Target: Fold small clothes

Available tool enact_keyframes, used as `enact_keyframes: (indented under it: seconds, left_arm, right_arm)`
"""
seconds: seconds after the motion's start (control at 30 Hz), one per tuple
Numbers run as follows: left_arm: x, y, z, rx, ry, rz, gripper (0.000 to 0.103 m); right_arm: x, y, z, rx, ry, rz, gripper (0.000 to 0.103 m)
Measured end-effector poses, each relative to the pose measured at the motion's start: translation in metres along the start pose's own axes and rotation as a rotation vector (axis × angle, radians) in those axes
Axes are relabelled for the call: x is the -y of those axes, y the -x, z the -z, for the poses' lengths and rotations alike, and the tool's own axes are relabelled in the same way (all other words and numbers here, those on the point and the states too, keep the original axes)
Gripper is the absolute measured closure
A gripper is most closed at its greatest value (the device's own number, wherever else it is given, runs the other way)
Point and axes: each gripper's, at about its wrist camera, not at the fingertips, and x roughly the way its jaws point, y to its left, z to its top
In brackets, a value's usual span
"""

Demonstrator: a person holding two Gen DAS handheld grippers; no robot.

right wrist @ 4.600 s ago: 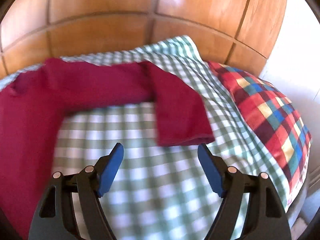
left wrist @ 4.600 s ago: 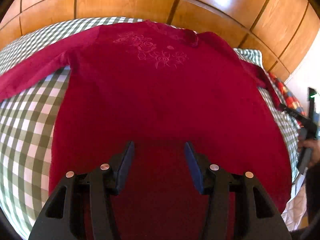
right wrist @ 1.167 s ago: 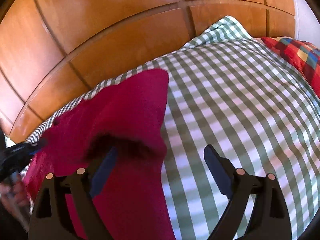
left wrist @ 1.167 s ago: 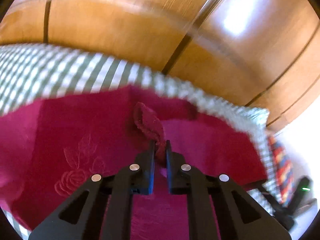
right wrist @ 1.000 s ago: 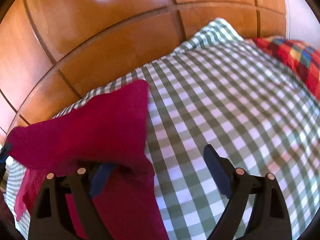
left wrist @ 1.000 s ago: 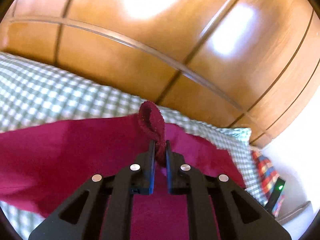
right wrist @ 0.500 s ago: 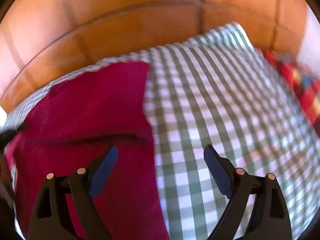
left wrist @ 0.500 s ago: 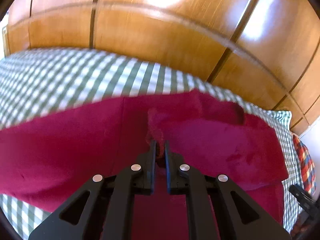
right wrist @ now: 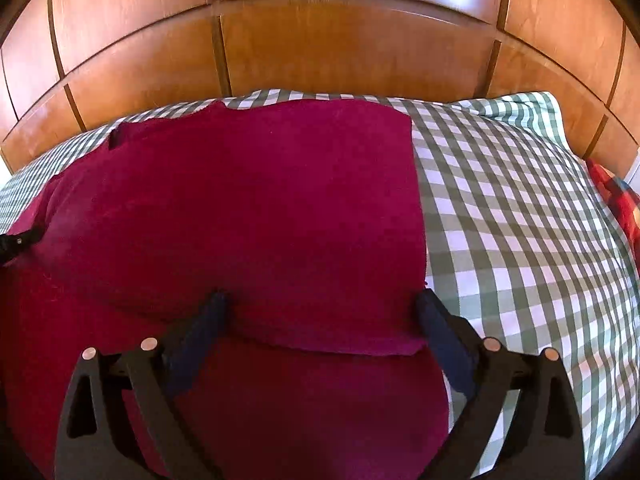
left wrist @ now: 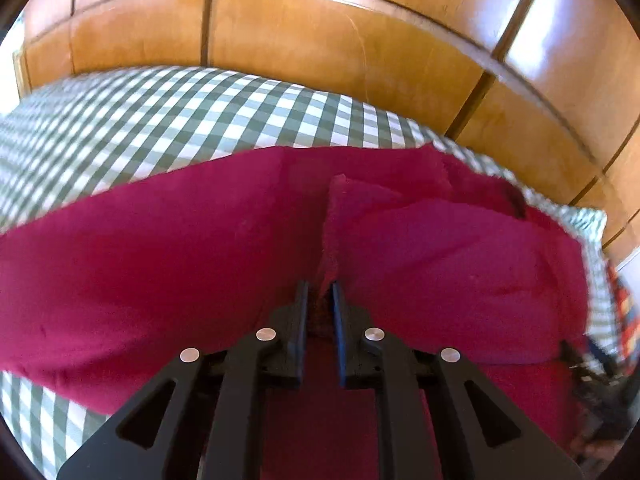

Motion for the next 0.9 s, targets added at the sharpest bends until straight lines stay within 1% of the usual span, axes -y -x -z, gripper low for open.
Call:
enact_keyframes:
  seconds: [0.03,0.1,0.2,0.3,0.4,0.5,0.53,0.57,0.6,0.63,0.7,0.83,0.9]
  left_arm:
    - [-0.005,0.005,0.000,0.003,0.024,0.019,0.091]
    - [-0.018,0.020,0.004,0.015,0.065,0.026,0.090]
    - [-0.051,0.050,0.022,0.037,0.152,0.059,0.090]
    - [-0.089,0.082,0.045,0.060,0.226,0.043,0.090]
    - [-0.140,0.111,0.069,0.062,0.338,0.016,0.090]
    - [-0.203,0.140,0.094,0.080,0.514,0.007,0.090]
    - [-0.224,0.151,0.102,0.102,0.577,-0.005,0.085]
    - [-0.243,0.163,0.110,0.133,0.631,-0.025,0.074]
    - [-0.260,0.174,0.118,0.161,0.682,-0.044,0.071]
    - [-0.279,0.188,0.125,0.195,0.738,-0.049,0.071]
    - [-0.306,0.207,0.134,0.251,0.811,-0.063,0.071]
    - [-0.335,0.221,0.138,0.308,0.886,-0.076,0.071]
    - [-0.346,0.222,0.135,0.328,0.916,-0.074,0.071]
  right_arm:
    - [-0.001,0.000,0.001,0.005,0.006,0.009,0.008]
    - [-0.002,0.000,0.002,0.009,0.010,0.017,0.007]
    - [-0.004,0.002,0.003,0.013,0.011,0.023,0.006]
    - [-0.008,0.007,0.004,0.016,0.017,0.035,0.005]
    - [-0.010,0.005,0.002,0.014,0.022,0.046,0.004]
    - [-0.013,0.009,-0.001,0.009,0.034,0.081,0.002]
    - [-0.014,0.013,-0.002,0.009,0.036,0.095,0.002]
    - [-0.016,0.019,-0.002,0.013,0.032,0.108,0.002]
    - [-0.018,0.025,0.000,0.020,0.027,0.112,0.002]
    - [-0.024,0.038,0.005,0.040,0.025,0.089,0.002]
    - [-0.033,0.053,0.014,0.059,0.041,0.049,0.002]
    - [-0.064,0.078,0.045,0.062,0.111,-0.038,0.002]
    - [-0.076,0.082,0.058,0.058,0.142,-0.054,0.002]
